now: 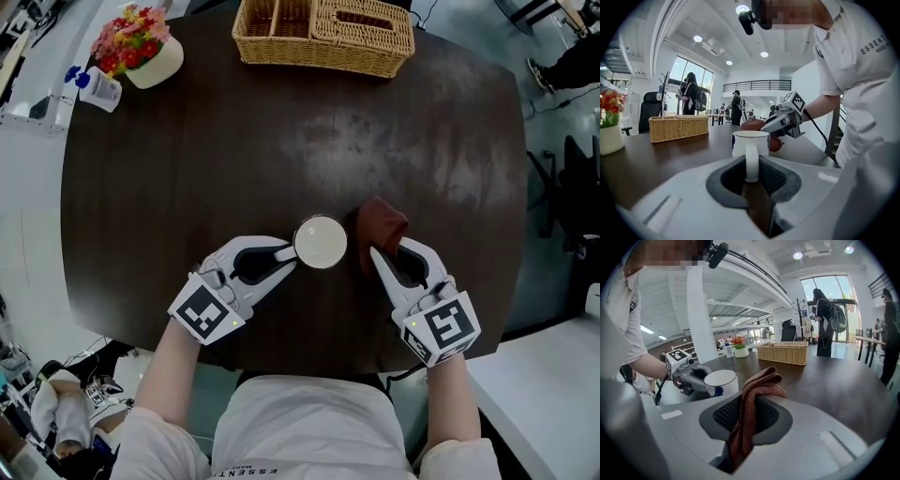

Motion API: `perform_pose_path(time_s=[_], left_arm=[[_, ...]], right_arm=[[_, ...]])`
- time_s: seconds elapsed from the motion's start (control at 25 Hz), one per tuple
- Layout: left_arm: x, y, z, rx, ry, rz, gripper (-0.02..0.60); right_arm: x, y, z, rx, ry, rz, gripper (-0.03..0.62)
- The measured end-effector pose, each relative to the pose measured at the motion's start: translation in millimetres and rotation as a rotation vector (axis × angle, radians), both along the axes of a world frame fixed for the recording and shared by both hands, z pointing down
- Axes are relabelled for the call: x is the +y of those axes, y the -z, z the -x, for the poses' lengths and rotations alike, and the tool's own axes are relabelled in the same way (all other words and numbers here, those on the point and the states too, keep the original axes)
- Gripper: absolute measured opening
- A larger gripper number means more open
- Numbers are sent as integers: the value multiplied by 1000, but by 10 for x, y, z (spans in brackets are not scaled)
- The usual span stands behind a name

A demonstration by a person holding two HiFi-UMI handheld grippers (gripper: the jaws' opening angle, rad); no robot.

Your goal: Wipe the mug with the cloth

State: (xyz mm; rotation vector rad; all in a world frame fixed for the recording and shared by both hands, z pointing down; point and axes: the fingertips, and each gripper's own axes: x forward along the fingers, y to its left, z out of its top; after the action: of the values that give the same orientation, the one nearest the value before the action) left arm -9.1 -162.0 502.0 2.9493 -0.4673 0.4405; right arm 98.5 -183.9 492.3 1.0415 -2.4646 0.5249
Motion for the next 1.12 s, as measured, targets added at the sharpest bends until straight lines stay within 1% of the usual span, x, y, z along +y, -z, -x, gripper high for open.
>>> perform_pose_path(time_s=[0.12,0.2,0.24,0.32,0.4,0.52,0.6,0.68,0.76,0.84,0.88,0.92,0.96,1.12], left_arm=[[-45,-104,37,-59,45,8,66],[-90,-147,81,-99,83,-15,72],[-102,-131,97,-104,97,-29,72],[-107,-21,119,-85,127,-50,75],[-100,145,162,-50,180,-58,83],[-38,459,250,22,308,-43,83],[36,701,286,56,402,-57,81],[122,917,288,58,486,-89,80],[205,1086,280,39,553,-131,74],[309,1236,280,29,612,-170,66],[365,1313,282,35,640,-182,51],[422,1389,282,46,665,-189,14],[484,1463,280,58,684,-194,0],[850,1723,253,73,688,-234,0]], right_arm=[[15,32,-20,0,-2,2,83],[22,69,-35,-4,-6,0,83],[28,93,-43,-5,-8,-3,83],[51,159,-71,-5,-12,-11,83],[96,247,-104,-8,-20,-20,83],[213,387,-133,-15,-31,-33,83],[310,479,-142,-6,-36,-56,83],[393,581,-148,2,-55,-92,83],[484,670,-106,-4,-67,-132,83],[611,755,-27,10,-50,-177,83],[670,808,-3,23,-42,-204,83],[721,866,7,32,-39,-229,83],[775,925,9,37,-42,-248,83],[1079,1151,-3,33,-100,-287,83]])
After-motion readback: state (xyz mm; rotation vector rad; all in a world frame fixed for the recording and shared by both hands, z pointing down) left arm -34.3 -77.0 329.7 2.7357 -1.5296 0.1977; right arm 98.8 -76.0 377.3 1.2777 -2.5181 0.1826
